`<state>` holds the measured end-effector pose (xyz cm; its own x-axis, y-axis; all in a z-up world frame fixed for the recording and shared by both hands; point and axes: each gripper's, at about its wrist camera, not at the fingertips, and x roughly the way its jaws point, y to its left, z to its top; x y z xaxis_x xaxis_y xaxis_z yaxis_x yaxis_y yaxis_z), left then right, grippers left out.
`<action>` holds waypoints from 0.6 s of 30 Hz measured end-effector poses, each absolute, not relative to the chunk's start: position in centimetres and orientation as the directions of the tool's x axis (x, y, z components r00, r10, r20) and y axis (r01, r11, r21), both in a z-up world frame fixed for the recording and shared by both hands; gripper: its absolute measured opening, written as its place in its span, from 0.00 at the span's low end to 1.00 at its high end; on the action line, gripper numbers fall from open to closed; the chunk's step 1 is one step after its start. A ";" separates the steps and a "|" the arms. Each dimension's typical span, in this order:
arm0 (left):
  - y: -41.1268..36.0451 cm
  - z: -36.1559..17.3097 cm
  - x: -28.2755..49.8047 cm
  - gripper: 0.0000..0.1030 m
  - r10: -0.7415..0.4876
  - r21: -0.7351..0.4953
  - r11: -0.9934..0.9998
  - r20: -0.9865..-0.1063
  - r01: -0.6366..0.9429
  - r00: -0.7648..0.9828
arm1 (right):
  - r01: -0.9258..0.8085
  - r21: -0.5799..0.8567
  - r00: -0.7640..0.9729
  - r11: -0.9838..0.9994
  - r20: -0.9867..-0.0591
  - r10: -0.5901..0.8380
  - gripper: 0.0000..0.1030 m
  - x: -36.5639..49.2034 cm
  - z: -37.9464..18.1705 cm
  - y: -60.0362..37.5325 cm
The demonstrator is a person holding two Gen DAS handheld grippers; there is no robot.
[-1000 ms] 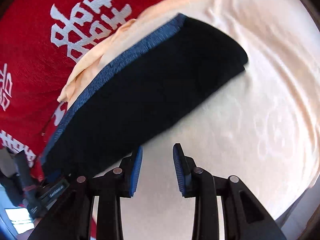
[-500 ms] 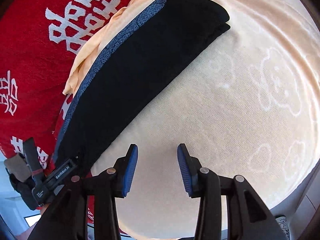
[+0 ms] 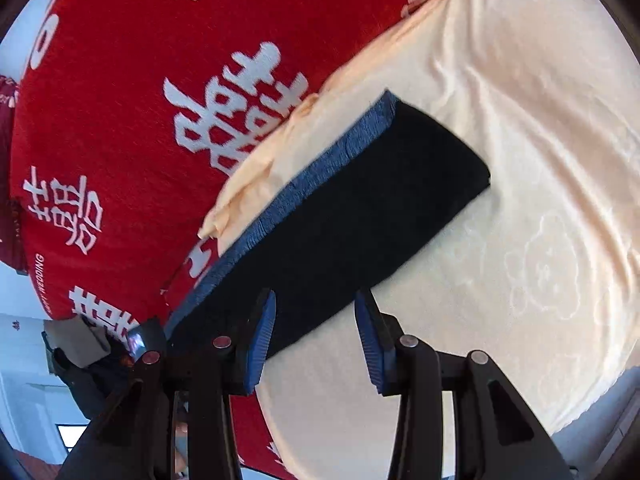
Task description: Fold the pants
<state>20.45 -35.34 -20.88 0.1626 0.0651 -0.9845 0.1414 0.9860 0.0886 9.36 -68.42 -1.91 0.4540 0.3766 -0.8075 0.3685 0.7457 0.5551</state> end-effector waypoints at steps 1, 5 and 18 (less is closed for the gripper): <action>-35.5 -20.9 20.5 1.00 0.067 0.091 0.985 -0.984 0.144 0.165 | 0.366 0.562 0.475 0.742 -0.798 0.370 0.46 9.7 -1.4 -69.1; -35.5 -20.8 20.2 1.00 0.071 0.096 0.985 -0.983 0.145 0.167 | 0.411 0.565 0.490 0.716 -0.799 0.349 0.52 10.8 -2.4 -71.4; -36.2 -20.4 19.7 1.00 0.093 0.119 0.982 -0.980 0.143 0.177 | 0.553 0.639 0.499 0.534 -0.768 0.402 0.52 9.3 -11.1 -75.0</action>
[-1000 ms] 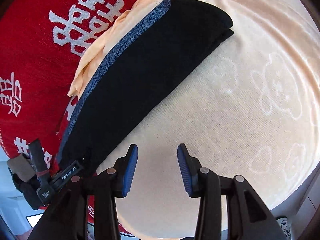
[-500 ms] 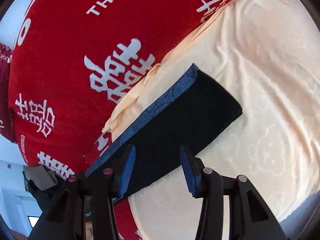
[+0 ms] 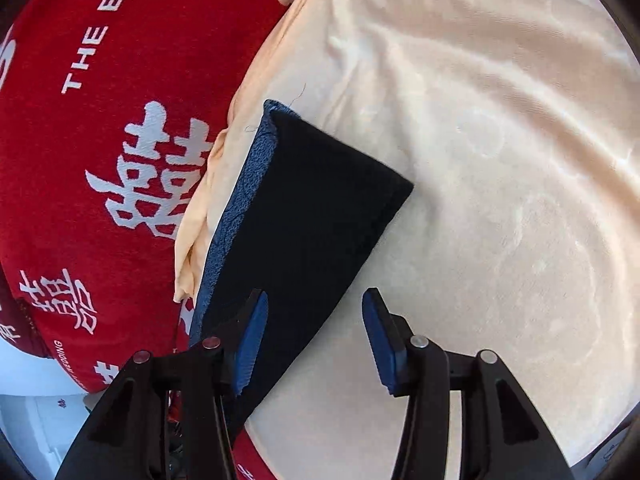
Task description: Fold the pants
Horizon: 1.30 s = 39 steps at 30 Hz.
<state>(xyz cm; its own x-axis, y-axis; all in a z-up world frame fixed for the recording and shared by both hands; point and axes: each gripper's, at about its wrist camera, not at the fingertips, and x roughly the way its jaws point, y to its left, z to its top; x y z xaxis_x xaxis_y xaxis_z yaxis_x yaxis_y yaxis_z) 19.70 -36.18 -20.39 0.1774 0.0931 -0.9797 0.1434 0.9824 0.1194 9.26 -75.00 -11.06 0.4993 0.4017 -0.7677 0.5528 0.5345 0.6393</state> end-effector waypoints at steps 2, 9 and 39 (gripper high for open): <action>-36.3 -20.3 19.6 1.00 0.095 0.122 0.982 -0.979 0.142 0.179 | 0.564 0.651 0.519 0.508 -0.758 0.395 0.52 9.2 -11.7 -76.0; -36.7 -20.2 19.6 1.00 0.100 0.131 0.979 -0.976 0.154 0.192 | 0.519 0.765 0.615 0.382 -0.645 0.454 0.54 11.0 -12.3 -77.4; -50.1 -19.1 21.1 0.82 -0.107 -0.025 0.958 -0.956 0.286 0.274 | 0.341 0.779 0.619 0.526 -0.607 0.498 0.15 15.1 -7.2 -73.3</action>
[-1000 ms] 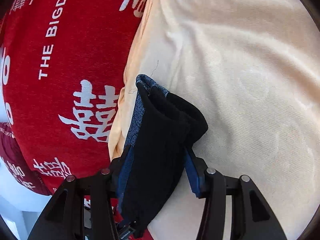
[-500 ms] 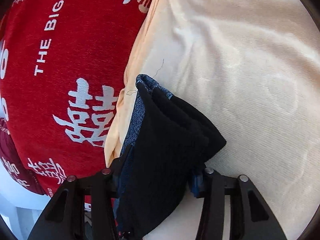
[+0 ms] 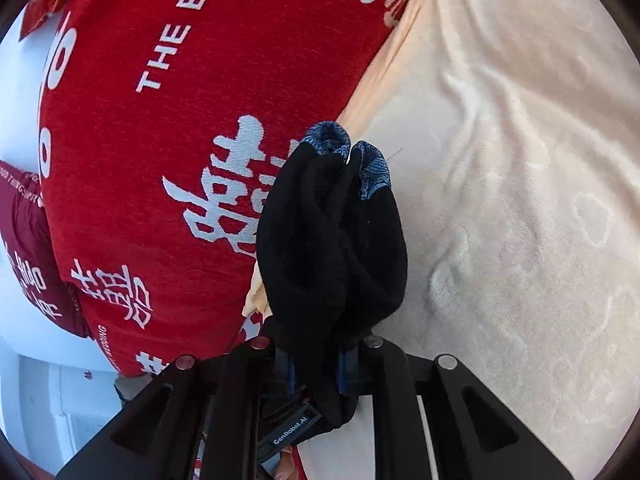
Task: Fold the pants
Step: 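Grasp the folded trousers end with the right tool and lift it, then fold the held trouser legs over onto the trousers with the right tool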
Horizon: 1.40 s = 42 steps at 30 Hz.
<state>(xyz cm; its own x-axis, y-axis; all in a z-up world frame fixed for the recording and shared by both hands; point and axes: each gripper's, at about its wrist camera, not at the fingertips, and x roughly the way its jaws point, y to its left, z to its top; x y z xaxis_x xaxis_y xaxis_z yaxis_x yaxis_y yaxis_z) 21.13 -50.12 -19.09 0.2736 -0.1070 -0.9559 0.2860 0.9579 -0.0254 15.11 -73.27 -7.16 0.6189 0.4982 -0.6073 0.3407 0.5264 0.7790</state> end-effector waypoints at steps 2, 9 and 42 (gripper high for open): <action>-50.0 -18.9 21.3 0.82 -0.120 -0.043 0.956 -0.961 0.291 0.250 | 0.316 0.764 0.614 0.562 -0.617 0.492 0.15 15.4 -6.2 -72.5; -46.4 -16.7 20.8 0.83 -0.141 -0.076 0.962 -0.960 0.261 0.243 | 0.133 0.572 0.544 0.809 -0.725 0.422 0.15 16.1 0.0 -65.8; -20.9 -18.3 17.2 0.84 -0.015 -0.024 0.998 -0.990 -0.062 0.137 | 0.256 0.641 0.265 0.723 -0.766 0.585 0.56 14.3 -9.4 -43.1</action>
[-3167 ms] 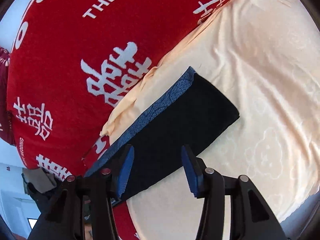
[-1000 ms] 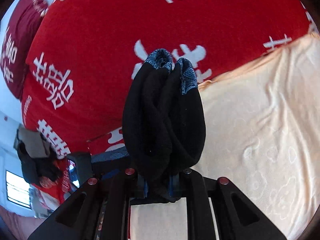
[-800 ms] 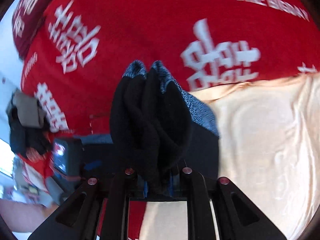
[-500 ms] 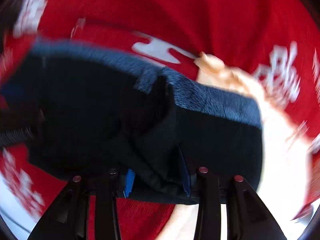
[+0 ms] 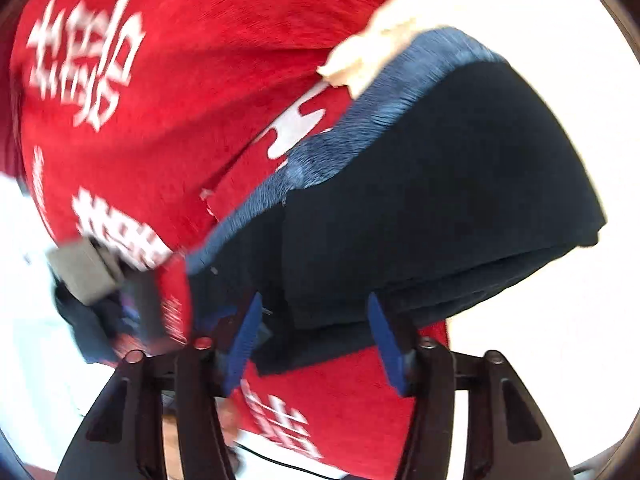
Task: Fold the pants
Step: 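Fold the held trouser legs over onto the trousers with the right tool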
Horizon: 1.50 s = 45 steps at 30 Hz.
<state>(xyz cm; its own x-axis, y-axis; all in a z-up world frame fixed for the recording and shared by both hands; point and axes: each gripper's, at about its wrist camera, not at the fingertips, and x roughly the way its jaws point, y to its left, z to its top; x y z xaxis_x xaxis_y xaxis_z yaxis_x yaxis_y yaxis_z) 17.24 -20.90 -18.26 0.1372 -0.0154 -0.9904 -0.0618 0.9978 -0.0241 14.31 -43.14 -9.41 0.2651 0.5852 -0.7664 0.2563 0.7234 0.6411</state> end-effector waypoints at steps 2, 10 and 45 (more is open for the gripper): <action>-20.9 -18.7 16.7 0.94 0.007 -0.007 0.997 -0.984 -0.082 0.176 | 0.313 0.676 0.270 0.667 -0.737 0.620 0.55 14.2 -11.0 -43.8; -20.6 -19.0 16.5 0.99 -0.002 -0.015 0.997 -0.986 -0.078 0.169 | 0.469 0.737 0.333 0.487 -0.658 0.675 0.55 12.9 -14.0 -44.9; -26.9 -11.0 20.1 0.99 -0.069 -0.061 0.997 -0.951 0.036 0.303 | 0.293 0.599 0.201 0.746 -0.801 0.564 0.25 22.6 -12.8 -56.1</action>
